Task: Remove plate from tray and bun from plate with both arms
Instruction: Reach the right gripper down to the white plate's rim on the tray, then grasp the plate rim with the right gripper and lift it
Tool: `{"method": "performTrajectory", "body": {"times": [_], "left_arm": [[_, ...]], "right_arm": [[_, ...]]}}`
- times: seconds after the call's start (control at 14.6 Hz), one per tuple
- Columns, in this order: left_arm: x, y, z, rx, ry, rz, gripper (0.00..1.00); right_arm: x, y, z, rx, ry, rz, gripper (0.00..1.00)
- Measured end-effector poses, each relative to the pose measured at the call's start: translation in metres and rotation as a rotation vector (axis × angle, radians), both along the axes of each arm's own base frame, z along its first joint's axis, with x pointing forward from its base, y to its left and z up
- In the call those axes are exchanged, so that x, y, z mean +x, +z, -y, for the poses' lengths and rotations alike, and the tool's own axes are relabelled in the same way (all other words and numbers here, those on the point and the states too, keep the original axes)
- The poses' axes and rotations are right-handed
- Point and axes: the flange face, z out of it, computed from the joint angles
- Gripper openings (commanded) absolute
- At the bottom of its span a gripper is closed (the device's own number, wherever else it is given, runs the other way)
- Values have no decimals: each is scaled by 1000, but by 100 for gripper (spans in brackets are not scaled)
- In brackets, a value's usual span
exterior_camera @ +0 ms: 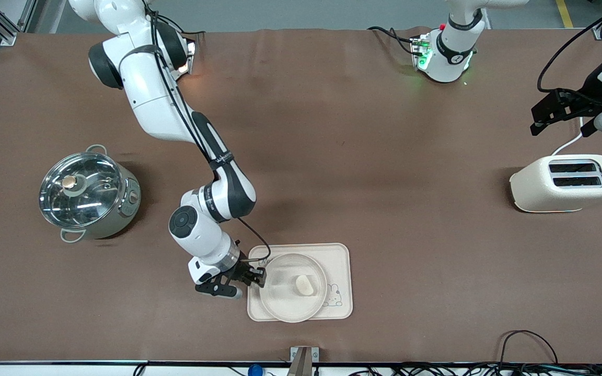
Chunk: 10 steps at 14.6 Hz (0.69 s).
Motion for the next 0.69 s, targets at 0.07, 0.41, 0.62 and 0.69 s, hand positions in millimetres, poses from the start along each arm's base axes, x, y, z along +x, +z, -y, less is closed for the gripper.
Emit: {"method": "performTrajectory", "body": {"times": [0.07, 0.41, 0.62, 0.69], "left_arm": [[0, 0, 0, 0, 0, 0, 100], [0, 0, 0, 0, 0, 0, 100], [0, 0, 0, 0, 0, 0, 100], [0, 0, 0, 0, 0, 0, 100]], "right_arm": [[0, -6, -1, -2, 2, 0, 38], [-3, -21, -11, -1, 9, 24, 0], [-3, -14, -20, 49, 2, 32, 0], [-4, -14, -21, 86, -6, 20, 0]]}}
